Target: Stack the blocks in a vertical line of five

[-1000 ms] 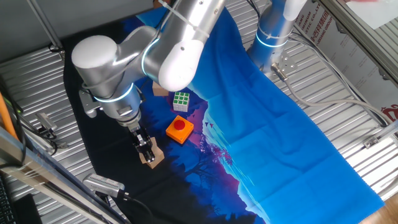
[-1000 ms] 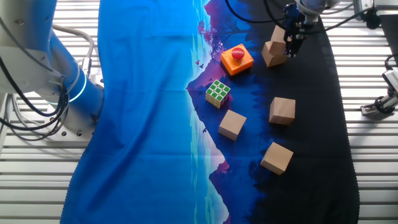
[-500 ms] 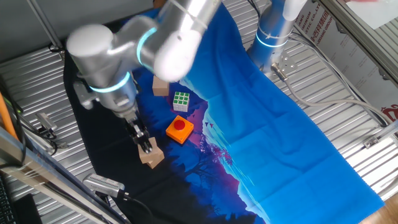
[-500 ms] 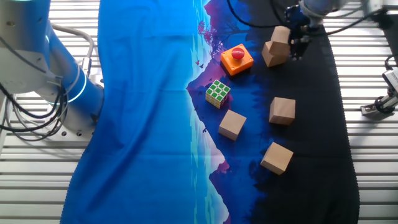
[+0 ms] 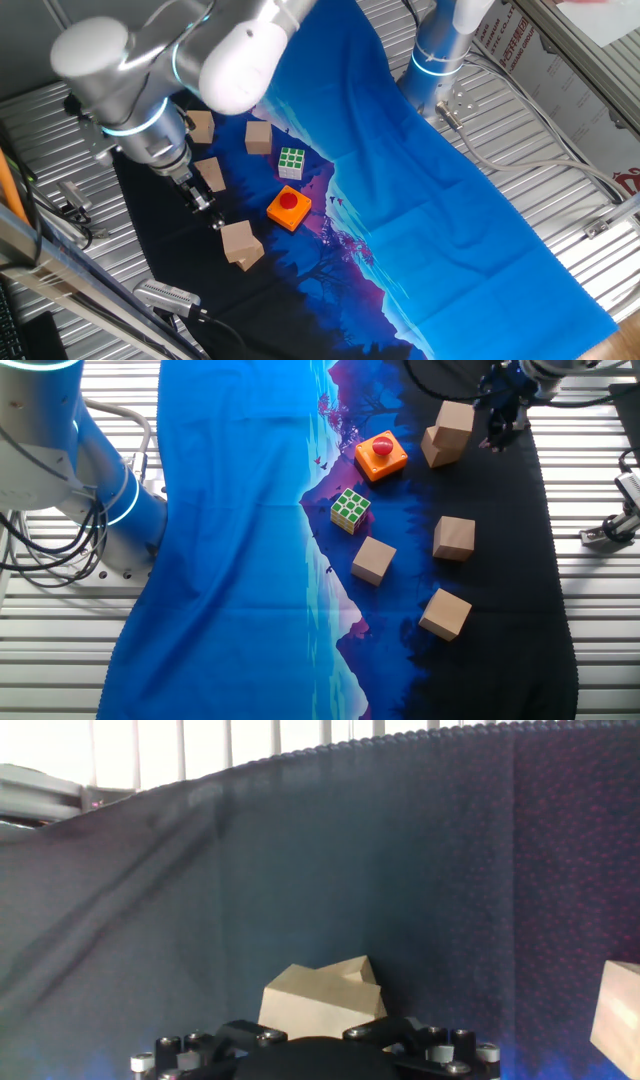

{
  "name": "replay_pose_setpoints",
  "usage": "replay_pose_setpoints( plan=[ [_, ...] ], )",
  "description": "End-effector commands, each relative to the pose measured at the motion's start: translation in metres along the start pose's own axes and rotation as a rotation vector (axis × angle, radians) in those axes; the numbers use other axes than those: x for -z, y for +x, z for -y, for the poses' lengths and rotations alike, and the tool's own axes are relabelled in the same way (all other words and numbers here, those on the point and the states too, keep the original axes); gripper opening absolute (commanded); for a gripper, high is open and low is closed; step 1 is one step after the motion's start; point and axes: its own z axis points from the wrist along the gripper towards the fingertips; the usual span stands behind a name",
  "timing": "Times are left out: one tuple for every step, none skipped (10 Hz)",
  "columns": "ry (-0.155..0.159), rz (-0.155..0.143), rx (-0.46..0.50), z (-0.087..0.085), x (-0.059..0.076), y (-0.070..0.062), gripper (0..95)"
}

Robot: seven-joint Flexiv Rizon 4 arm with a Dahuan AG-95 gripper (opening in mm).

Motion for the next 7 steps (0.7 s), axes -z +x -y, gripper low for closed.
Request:
replay_pose_setpoints(
  plan=[
    [0.099, 0.014, 0.062, 0.014, 0.000, 0.010, 0.0],
    [0.118, 0.010, 0.083, 0.022, -0.001, 0.014, 0.0],
    [0.115, 0.012, 0.094, 0.032, -0.003, 0.018, 0.0],
    [0.114, 0.011, 0.110, 0.042, -0.005, 0.022, 0.0],
    [0.114, 0.012, 0.124, 0.049, -0.007, 0.024, 0.0],
    [0.119, 0.011, 0.140, 0.055, -0.008, 0.025, 0.0],
    [0.118, 0.010, 0.150, 0.059, -0.009, 0.027, 0.0]
  ],
)
